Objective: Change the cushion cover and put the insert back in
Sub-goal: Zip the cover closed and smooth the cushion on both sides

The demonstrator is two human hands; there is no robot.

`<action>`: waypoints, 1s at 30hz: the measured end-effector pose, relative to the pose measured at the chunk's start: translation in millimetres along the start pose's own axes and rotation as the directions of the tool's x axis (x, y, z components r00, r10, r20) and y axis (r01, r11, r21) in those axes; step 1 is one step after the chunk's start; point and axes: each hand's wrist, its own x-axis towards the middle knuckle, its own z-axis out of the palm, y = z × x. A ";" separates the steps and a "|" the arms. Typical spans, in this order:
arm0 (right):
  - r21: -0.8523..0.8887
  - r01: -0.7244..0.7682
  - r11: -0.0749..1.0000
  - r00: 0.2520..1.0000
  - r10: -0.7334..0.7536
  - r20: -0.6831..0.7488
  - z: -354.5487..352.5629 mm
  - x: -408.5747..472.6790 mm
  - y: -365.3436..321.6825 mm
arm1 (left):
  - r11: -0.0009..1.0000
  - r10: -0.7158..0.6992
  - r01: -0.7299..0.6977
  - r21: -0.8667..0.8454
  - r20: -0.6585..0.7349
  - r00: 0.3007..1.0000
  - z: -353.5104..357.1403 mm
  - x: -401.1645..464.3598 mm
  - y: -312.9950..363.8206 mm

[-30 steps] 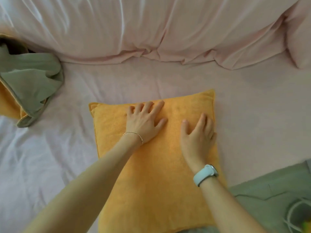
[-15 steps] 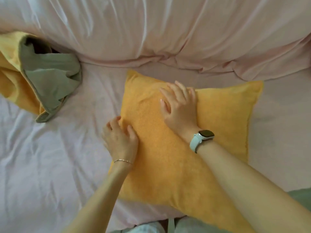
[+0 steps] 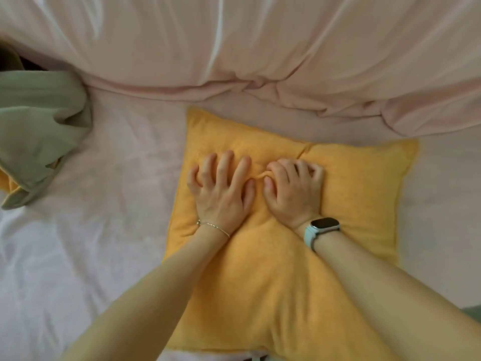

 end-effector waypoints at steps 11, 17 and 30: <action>-0.039 -0.230 0.972 0.973 0.230 -0.008 76.8 139.0 30.9 | 0.994 -0.104 0.108 -0.011 0.188 0.977 62.6 145.0 -30.1; 0.039 -0.217 0.975 0.970 0.220 -0.102 65.7 114.8 19.7 | 0.998 -0.059 0.059 -0.006 0.016 0.998 53.2 123.2 -25.3; 0.209 -0.050 0.977 0.996 0.034 0.078 -57.7 -33.3 -33.3 | 0.976 -0.176 0.199 -0.085 0.219 0.960 -35.9 -44.5 2.7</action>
